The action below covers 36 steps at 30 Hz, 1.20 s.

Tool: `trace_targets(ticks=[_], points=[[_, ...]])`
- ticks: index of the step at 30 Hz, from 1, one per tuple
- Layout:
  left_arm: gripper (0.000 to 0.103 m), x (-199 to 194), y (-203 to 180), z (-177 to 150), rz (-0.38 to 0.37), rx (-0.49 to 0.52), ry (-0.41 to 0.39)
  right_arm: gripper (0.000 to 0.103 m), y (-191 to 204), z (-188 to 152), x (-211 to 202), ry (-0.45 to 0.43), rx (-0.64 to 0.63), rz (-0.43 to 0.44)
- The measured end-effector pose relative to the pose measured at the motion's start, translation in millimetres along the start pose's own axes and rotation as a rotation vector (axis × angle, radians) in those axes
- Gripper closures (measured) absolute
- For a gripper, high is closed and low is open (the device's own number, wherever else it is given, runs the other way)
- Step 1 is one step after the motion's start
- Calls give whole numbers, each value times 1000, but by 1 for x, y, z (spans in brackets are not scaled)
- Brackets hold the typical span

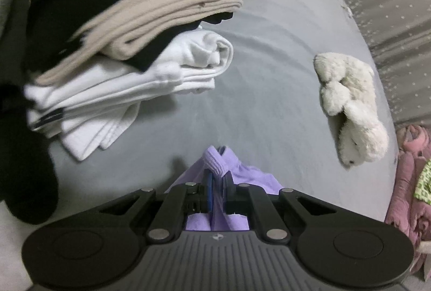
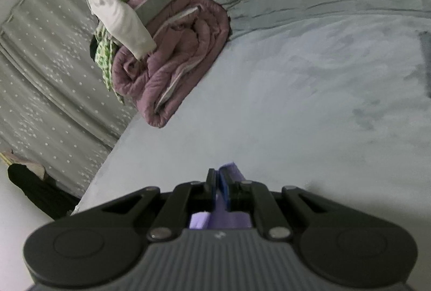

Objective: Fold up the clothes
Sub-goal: 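Carry the leg end with the right gripper toward the waistband held by the left gripper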

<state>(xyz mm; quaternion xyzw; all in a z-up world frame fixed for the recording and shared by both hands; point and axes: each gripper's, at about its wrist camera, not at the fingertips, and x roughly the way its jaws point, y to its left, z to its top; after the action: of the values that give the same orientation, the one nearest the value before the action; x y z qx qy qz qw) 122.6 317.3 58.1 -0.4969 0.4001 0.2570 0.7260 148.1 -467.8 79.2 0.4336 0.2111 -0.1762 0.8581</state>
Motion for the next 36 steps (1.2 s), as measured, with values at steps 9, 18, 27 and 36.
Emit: trace_targets(ticks=[9,18,27,36], points=[[98,25,-19,15,22,-5,-8,98,29,2,48,13,-33,-31],[97,45,-24,25,33,9,13,98,46,-4,84,35,-86,-91],[97,51,-26,30,32,28,12,98,52,-8,105,53,-97,-127],[97,62,-31,34,25,37,13,98,62,-9,119,51,-153,-154]])
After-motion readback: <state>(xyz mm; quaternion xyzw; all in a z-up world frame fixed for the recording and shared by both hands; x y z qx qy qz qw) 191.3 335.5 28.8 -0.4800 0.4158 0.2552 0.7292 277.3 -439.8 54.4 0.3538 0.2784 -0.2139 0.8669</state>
